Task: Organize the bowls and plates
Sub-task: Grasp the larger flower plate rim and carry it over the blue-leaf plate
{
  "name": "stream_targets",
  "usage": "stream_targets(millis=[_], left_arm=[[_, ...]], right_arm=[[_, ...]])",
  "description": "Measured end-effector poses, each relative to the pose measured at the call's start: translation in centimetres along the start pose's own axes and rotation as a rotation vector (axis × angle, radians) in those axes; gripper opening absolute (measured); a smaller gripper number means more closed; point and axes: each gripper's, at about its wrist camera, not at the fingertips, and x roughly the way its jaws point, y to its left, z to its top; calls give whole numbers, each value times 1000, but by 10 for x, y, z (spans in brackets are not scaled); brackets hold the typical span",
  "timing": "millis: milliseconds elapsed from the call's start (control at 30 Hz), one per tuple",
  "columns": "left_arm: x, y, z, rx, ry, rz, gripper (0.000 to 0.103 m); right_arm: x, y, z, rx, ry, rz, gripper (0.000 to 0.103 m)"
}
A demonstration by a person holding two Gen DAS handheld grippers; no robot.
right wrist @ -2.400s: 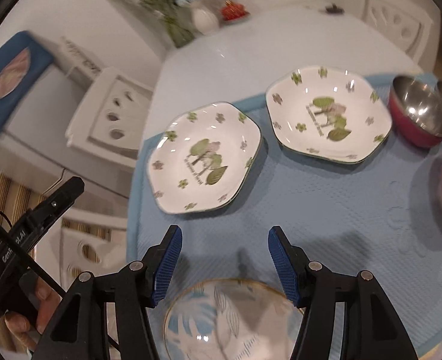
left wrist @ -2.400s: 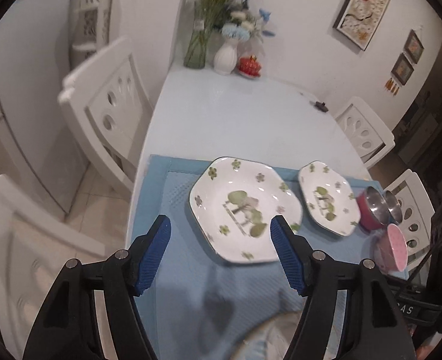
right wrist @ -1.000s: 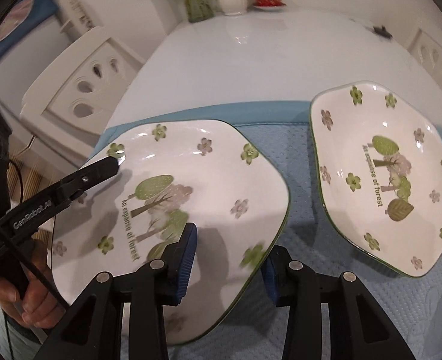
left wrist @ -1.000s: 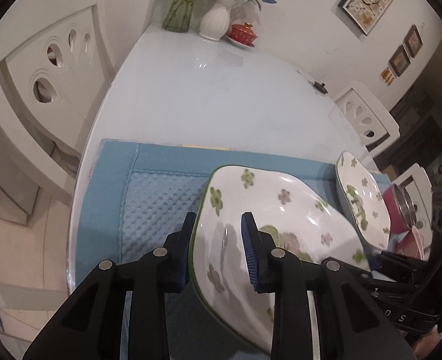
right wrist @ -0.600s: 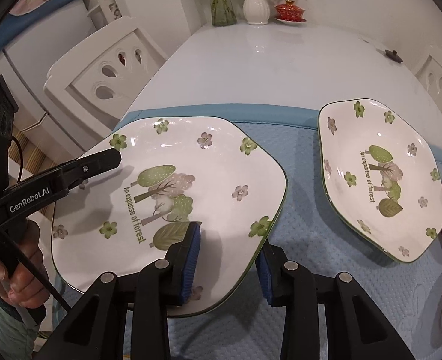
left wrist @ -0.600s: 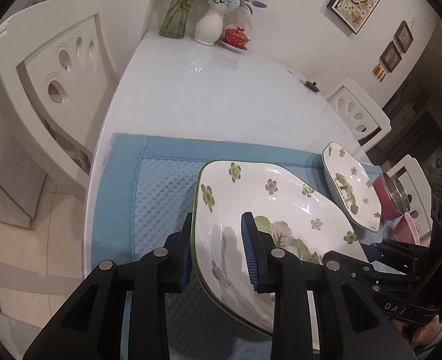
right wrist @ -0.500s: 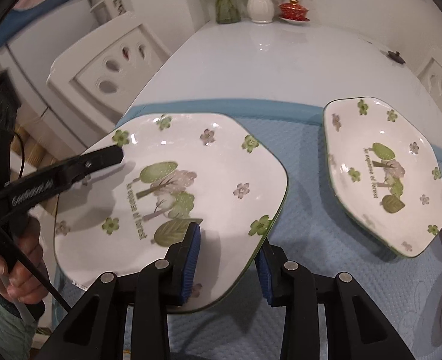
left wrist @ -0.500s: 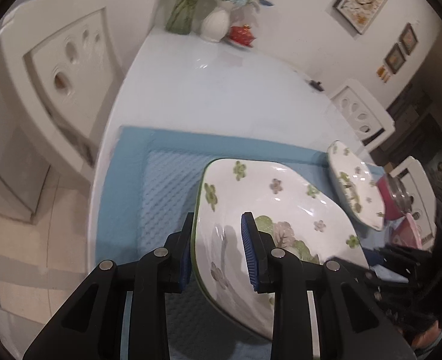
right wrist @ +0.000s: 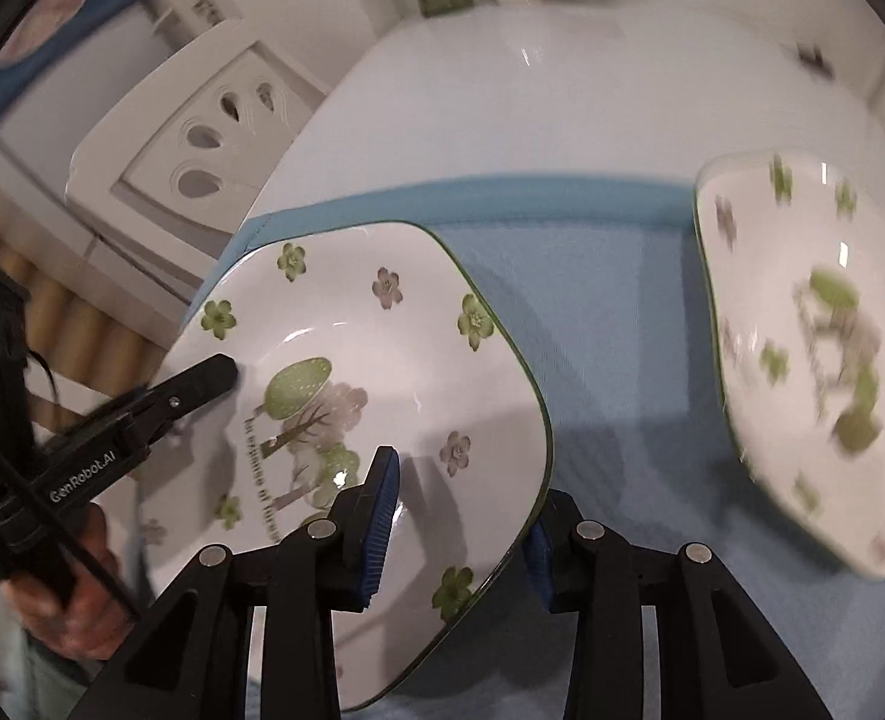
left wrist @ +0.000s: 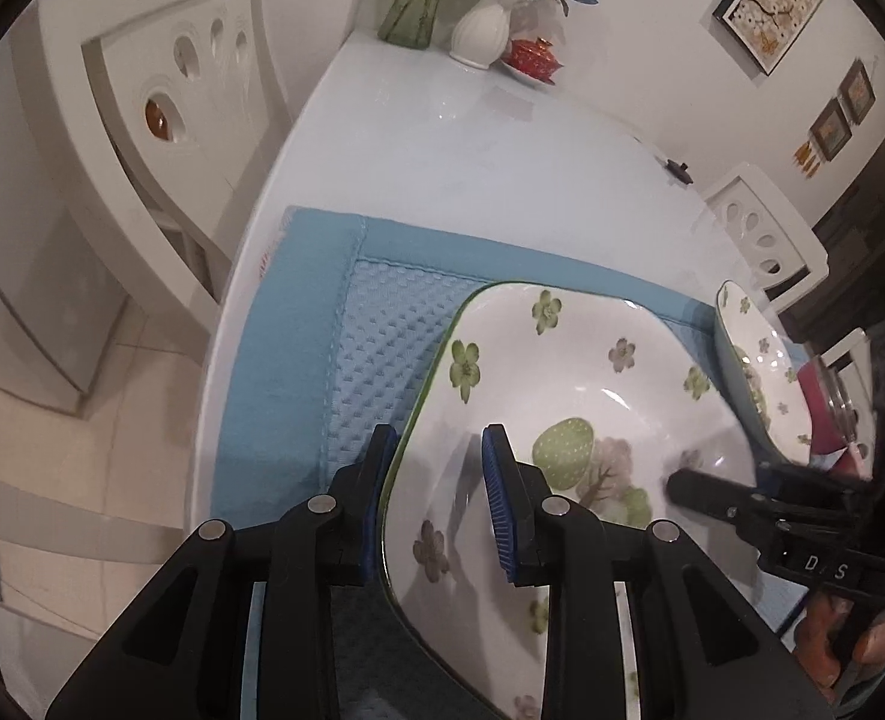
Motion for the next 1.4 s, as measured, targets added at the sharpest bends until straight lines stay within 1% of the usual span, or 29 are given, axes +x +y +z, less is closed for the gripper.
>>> stream_targets(millis=[67, 233, 300, 400, 500, 567, 667, 733, 900, 1100, 1267, 1400], left_arm=[[-6, 1, 0, -8, -11, -11, 25], [-28, -5, 3, -4, -55, -21, 25], [-38, -11, 3, 7, -72, -31, 25], [-56, -22, 0, 41, -99, -26, 25], [-69, -29, -3, 53, -107, -46, 25], [-81, -34, -4, 58, -129, -57, 25], [-100, -40, -8, 70, -149, -76, 25], [-116, -47, -15, 98, -163, -80, 25], [-140, -59, -33, 140, -180, -96, 25], [-162, -75, -65, 201, -155, -117, 25], [-171, -84, -97, 216, -120, -144, 25], [-171, -91, -126, 243, -67, -173, 25]], right_arm=[[-3, 5, -1, -34, -3, -17, 37], [-20, 10, -10, -25, -19, 6, 37], [-33, 14, -14, -25, -32, 14, 36], [-50, 17, -19, -32, -56, -1, 36], [-64, 22, -26, -49, -80, -15, 35], [-76, 28, -31, -69, -99, -28, 35], [-98, 35, -43, -83, -126, -27, 35], [-113, 36, -53, -88, -144, -27, 35], [-138, 41, -80, -87, -178, -20, 35], [-169, 47, -117, -102, -203, -50, 35], [-182, 46, -158, -84, -188, -61, 35], [-190, 42, -192, -89, -168, -76, 35]])
